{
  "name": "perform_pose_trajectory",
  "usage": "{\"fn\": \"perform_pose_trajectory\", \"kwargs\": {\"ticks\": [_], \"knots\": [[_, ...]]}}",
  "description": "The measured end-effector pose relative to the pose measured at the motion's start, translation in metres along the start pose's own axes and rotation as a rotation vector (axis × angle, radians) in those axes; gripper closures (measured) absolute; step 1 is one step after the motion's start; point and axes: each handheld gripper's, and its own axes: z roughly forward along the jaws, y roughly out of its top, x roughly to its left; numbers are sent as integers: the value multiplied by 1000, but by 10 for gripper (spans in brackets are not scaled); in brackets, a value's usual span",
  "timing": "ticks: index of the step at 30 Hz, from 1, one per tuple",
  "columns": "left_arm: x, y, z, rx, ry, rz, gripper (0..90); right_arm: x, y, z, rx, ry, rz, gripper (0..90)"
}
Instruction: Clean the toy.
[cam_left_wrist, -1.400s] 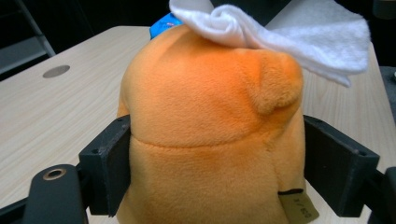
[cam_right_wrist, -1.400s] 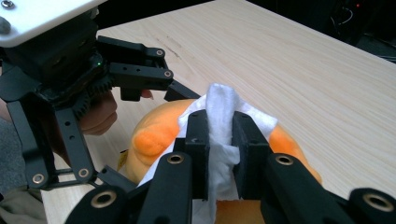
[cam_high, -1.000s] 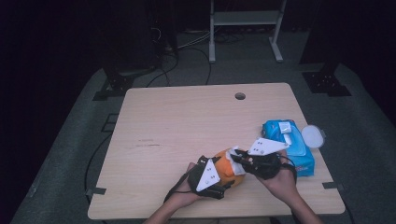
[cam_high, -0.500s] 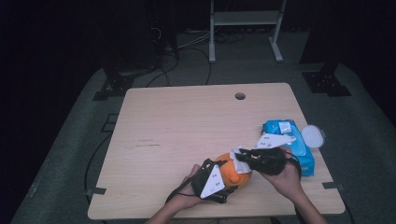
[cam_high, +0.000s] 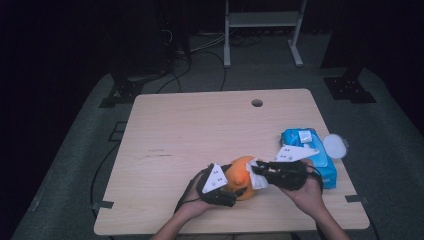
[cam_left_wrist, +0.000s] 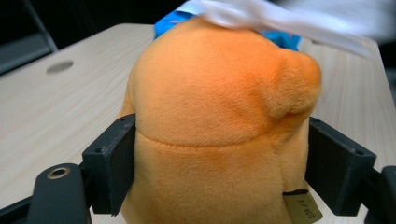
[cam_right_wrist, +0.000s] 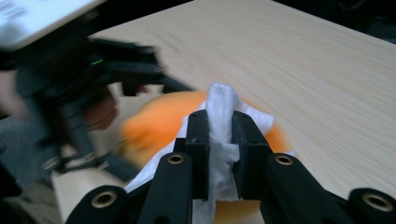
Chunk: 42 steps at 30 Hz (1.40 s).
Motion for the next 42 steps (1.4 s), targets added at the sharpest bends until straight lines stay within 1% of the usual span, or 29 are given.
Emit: {"fn": "perform_pose_trajectory", "kwargs": {"ticks": [2,3,4,5,6,8,9,10,14,16,18,19,20,21,22,23,24,27,28,29,31,33,34,36,37,38,40,41,42], "knots": [[6,-2,-2,2,-4,-33,194,6,0,6,14,-9,-38,773],[10,-3,-4,-1,-4,-64,194,-1,-3,8,19,-23,-27,770],[10,-3,-4,-1,-4,-64,194,-1,-3,8,19,-23,-27,770],[12,-4,-4,-6,-12,-79,194,-16,-10,10,28,-69,10,769],[12,-4,-4,-6,-12,-79,194,-16,-10,10,28,-69,10,769],[13,-4,-4,-5,-16,-82,193,-32,-21,11,50,-94,71,770],[12,-3,-3,-7,-13,-81,193,-37,-26,12,59,-95,99,770],[12,-3,-3,-5,-11,-76,191,-38,-29,13,58,-80,118,772],[10,-2,-2,10,13,-78,170,-21,-20,16,48,-68,71,772],[11,-3,-3,12,12,-85,166,-11,-16,16,38,-63,41,772],[11,-4,-3,9,13,-89,165,-1,-11,15,22,-41,19,772],[11,-3,-2,9,14,-87,165,1,-9,14,15,-24,23,772],[11,-3,-2,9,14,-87,165,1,-9,14,15,-24,23,772],[9,-3,-2,12,17,-79,160,6,-6,13,0,9,25,772],[9,-3,-2,12,17,-79,153,6,-6,13,0,9,25,772],[9,-3,-1,9,17,-79,150,9,-4,13,-7,34,18,772],[8,-3,-1,10,18,-78,150,9,-4,13,-7,34,18,772],[8,-3,0,4,16,-66,145,12,-1,13,-30,111,35,773],[6,-3,1,2,17,-61,145,14,1,12,-38,121,36,773],[4,-2,2,6,21,-42,145,16,3,11,-45,121,25,772],[3,-2,2,8,21,-39,145,16,4,11,-50,121,25,772],[4,-2,1,12,16,-35,146,9,1,10,-60,97,35,771],[4,-2,1,12,16,-35,147,9,1,10,-60,97,35,771],[4,-2,2,15,12,-31,148,1,-3,10,-41,39,33,769],[3,-2,2,14,12,-31,149,-12,-9,10,-33,8,58,769],[3,-2,2,14,12,-31,149,-12,-9,10,-33,8,58,769],[2,-1,3,16,8,-19,149,-21,-13,8,-23,-28,82,769],[1,-1,3,18,8,-14,150,-25,-14,4,-30,-38,98,769],[1,-1,3,18,6,-11,150,-25,-14,4,-30,-38,98,769]]}}
